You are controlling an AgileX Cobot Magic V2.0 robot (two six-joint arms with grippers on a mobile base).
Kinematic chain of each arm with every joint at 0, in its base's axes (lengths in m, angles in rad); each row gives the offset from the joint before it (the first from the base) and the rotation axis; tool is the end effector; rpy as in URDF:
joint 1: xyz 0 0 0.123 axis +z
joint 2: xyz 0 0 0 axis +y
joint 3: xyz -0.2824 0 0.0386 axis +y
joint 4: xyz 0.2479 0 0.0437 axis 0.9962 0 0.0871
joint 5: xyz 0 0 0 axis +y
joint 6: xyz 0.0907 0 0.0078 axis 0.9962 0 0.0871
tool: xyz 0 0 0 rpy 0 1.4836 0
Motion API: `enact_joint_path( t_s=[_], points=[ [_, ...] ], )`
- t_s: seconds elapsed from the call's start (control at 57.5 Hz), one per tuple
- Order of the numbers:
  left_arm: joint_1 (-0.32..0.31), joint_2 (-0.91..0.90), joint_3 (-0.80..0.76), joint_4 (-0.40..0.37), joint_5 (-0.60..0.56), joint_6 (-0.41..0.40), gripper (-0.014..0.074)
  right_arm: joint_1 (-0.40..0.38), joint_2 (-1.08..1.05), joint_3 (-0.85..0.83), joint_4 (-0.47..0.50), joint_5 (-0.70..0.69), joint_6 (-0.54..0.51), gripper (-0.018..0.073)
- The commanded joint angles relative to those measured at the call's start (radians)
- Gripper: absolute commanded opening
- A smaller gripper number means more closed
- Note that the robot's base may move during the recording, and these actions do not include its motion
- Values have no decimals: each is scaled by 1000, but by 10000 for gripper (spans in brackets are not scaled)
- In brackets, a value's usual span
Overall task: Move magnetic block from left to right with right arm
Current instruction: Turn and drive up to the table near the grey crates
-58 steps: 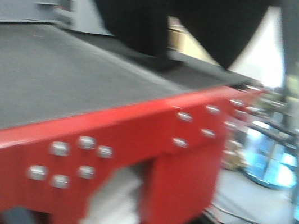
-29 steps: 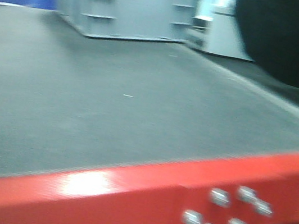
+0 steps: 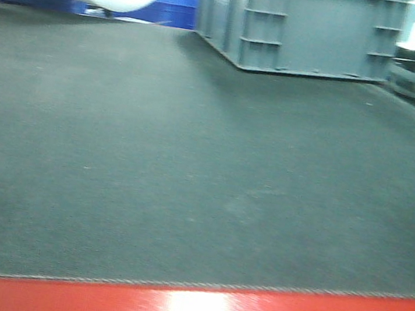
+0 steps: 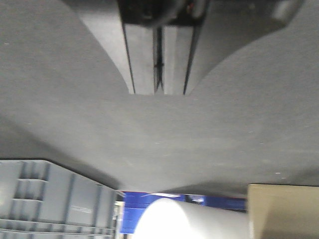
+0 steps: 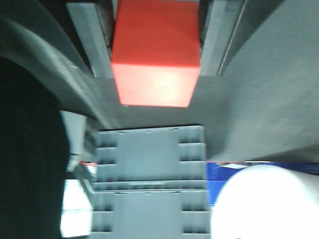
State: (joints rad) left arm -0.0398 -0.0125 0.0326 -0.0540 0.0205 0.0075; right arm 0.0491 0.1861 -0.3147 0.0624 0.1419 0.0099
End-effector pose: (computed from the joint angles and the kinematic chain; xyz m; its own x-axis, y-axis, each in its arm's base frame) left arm 0.0568 -0.0024 0.2009 0.0446 -0.0483 -0.9978 0.0430 0.9980 -0.0464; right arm 0.0605 0.0038 0.2949 0.0697 0.0751 -0.9947 -0.0630 0.9955 0.0708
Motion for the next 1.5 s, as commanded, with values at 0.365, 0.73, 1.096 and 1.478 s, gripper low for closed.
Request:
enact_joint_path(
  t_s=[0.365, 0.73, 1.096, 1.478],
  points=[
    [0, -7, 8, -3, -83, -7, -126, -3, 11, -31, 2, -87, -10, 329],
    [0, -7, 8, -3, -83, -7, -126, -3, 11, -31, 2, -87, -10, 329],
    [0, -7, 8, -3, -83, -7, -126, -3, 11, -31, 2, -87, -10, 329],
    [0, -7, 8, -3, -83, -7, -126, -3, 11, -31, 2, -87, -10, 329]
  ],
)
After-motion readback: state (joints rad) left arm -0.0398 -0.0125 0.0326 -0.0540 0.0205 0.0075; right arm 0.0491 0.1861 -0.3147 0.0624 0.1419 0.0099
